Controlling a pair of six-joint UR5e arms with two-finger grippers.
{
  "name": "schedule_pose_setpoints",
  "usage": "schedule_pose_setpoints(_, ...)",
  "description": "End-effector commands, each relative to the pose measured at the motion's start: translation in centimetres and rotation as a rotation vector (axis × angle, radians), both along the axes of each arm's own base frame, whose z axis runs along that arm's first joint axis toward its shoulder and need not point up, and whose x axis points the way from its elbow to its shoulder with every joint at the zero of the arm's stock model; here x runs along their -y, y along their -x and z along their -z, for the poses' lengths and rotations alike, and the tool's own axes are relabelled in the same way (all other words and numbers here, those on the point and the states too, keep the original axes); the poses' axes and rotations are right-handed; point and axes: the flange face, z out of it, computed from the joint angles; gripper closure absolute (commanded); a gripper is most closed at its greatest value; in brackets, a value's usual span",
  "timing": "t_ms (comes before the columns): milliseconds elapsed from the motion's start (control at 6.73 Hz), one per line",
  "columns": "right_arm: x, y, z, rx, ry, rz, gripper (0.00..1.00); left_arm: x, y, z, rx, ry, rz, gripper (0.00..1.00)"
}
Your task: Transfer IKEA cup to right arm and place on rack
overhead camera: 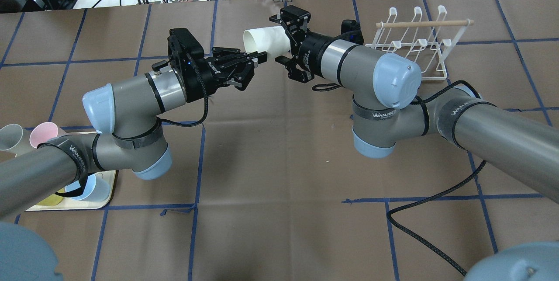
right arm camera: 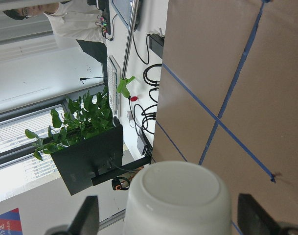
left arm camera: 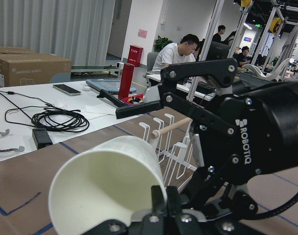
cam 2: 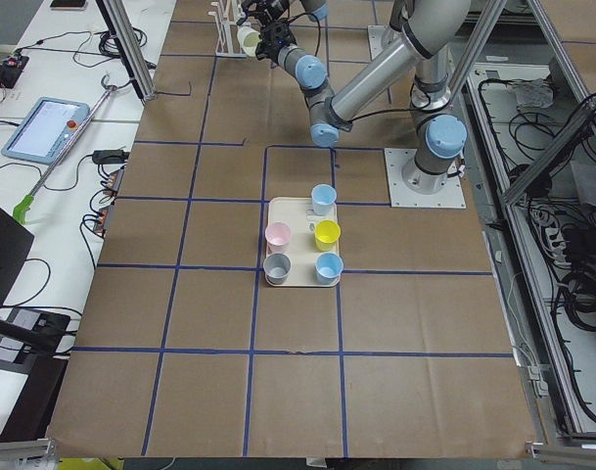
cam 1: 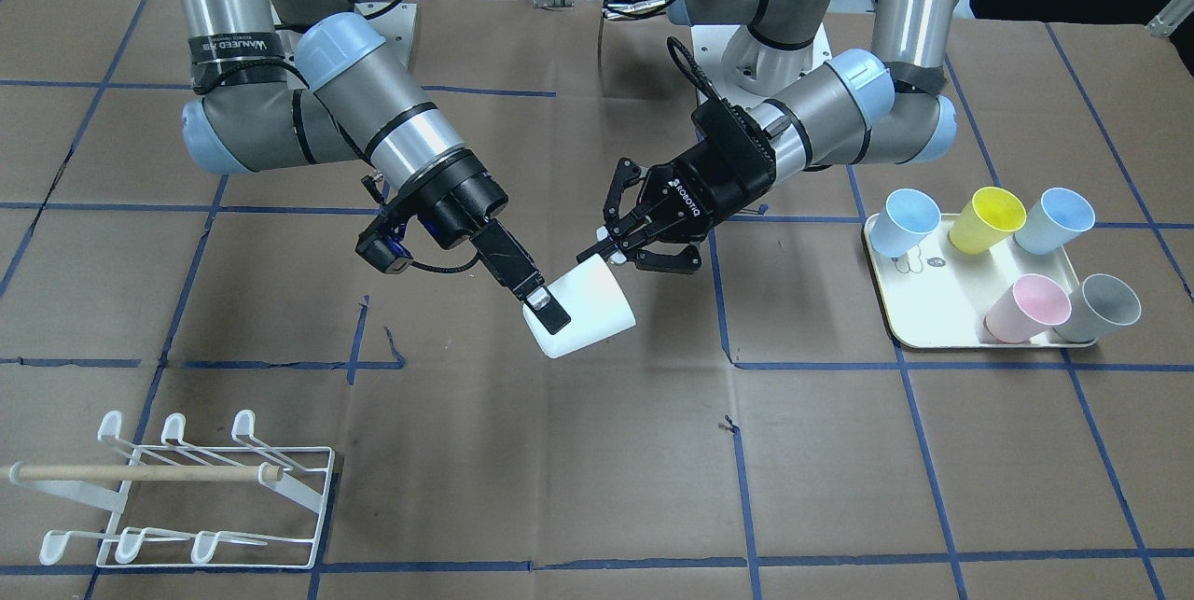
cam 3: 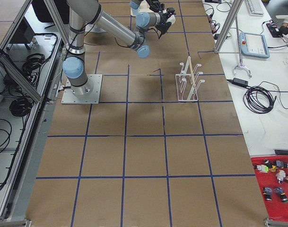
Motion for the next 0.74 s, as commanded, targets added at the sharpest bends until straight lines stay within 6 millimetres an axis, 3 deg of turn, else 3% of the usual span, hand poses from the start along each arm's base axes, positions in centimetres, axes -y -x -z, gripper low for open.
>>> schedule_pose_setpoints(0, -0.10, -0.89, 0.26, -0.001, -0.004, -0.014, 0.01, -0.02, 0.01, -0.07, -0.003, -0.003, -0.002, 0.99)
schedule_pose_setpoints(297, -0.12, -0.96, 0.30, -0.004, -0.005, -0.015, 0.04, -0.07, 0.01, -0.21, -0.009, -0.011, -0.005, 0.99)
schedule_pose_setpoints(594, -0.17, -1.01, 0.27, 0.000, -0.006, -0.020, 0.43, -0.09, 0.02, -0.28, -0.010, -0.011, -0.005, 0.98)
